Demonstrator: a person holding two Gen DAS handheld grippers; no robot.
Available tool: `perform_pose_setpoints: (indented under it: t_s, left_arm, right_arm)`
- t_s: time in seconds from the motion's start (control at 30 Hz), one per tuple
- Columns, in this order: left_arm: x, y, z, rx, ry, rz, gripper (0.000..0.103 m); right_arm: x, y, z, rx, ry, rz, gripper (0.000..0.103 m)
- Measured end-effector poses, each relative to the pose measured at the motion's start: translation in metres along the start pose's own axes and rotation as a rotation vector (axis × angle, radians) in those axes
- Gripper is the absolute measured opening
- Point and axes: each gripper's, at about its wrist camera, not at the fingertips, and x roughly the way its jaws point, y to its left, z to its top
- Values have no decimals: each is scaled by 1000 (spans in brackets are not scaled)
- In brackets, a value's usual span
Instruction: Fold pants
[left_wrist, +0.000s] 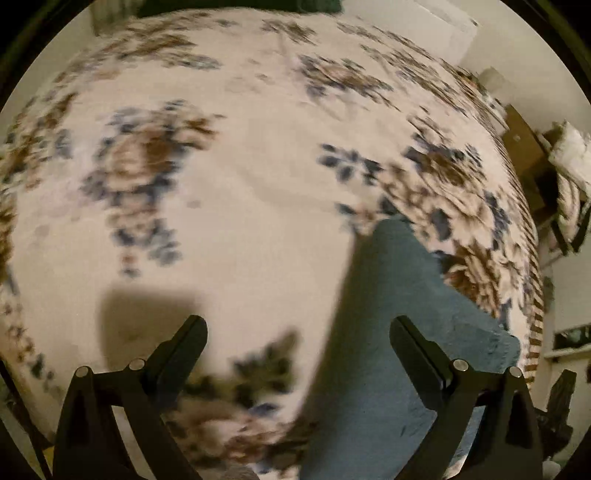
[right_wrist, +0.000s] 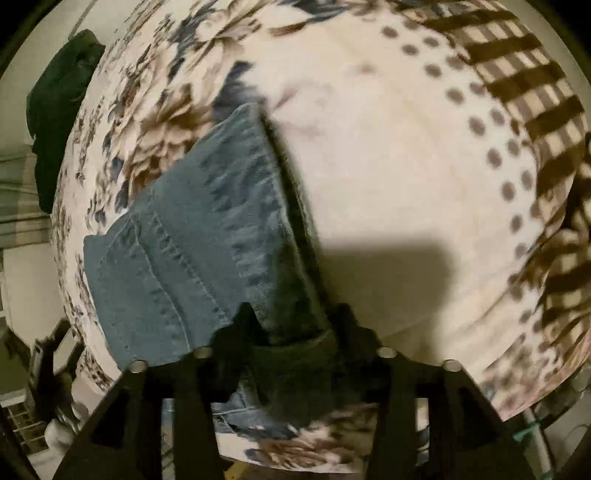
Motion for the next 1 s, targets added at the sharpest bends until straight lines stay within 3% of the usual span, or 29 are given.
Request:
perform_pose_setpoints:
  t_s: [0.1, 0.27, 0.33, 0.37, 0.4, 0.43, 0.47, 0.53, 0.57, 0.6, 0.67, 0.77, 0.83, 0.9, 0.97, 1.0]
  left_arm:
    - [30, -19, 19, 16, 52, -64, 101]
    - [85, -41, 44, 26, 163, -150, 101]
    - [105, -48, 48, 31, 213, -213, 85]
    - [107, -49, 47, 45, 209, -243, 56]
    - [108, -53, 46, 66, 204, -256, 49]
    - [106, -52, 45, 69, 196, -256, 47]
    - [104, -47, 45, 49, 188, -273, 40]
    - [108, -29, 47, -40, 196, -313, 33]
    - [115, -13, 49, -125, 210, -359, 25]
    - [125, 2, 49, -212, 228, -411, 25]
    - [141, 22, 46, -329, 267, -491, 25]
    - [124, 6, 48, -219, 246, -439, 27]
    - [105, 1, 47, -193, 269, -435, 37]
    - [87, 0, 40, -173, 260, -423, 67]
    - [64, -1, 27, -130, 218, -404, 88]
    - [56, -1, 16, -110, 216, -398, 93]
  right_arm:
    - [-14, -6, 7, 23, -69, 60, 80]
    - [7, -7, 46, 56, -44, 157, 81]
    - [28, -5, 66, 91, 7, 226, 81]
    - [39, 1, 73, 94, 19, 256, 82]
    - [41, 3, 79, 83, 16, 277, 76]
    - [38, 9, 82, 56, -21, 274, 60]
    - [34, 17, 83, 17, -38, 259, 33]
    - [26, 30, 80, -22, -83, 222, 24]
    - [22, 33, 79, -35, -106, 203, 23]
    - [21, 32, 80, -35, -123, 181, 23]
    - [36, 24, 85, 12, -95, 183, 23]
    - [42, 22, 92, 37, -59, 218, 35]
    - [28, 11, 87, 60, -19, 249, 68]
    - [12, 5, 73, 54, -24, 240, 83]
    - [-2, -6, 46, 76, -20, 197, 83]
    - [-4, -13, 32, 108, -7, 197, 83]
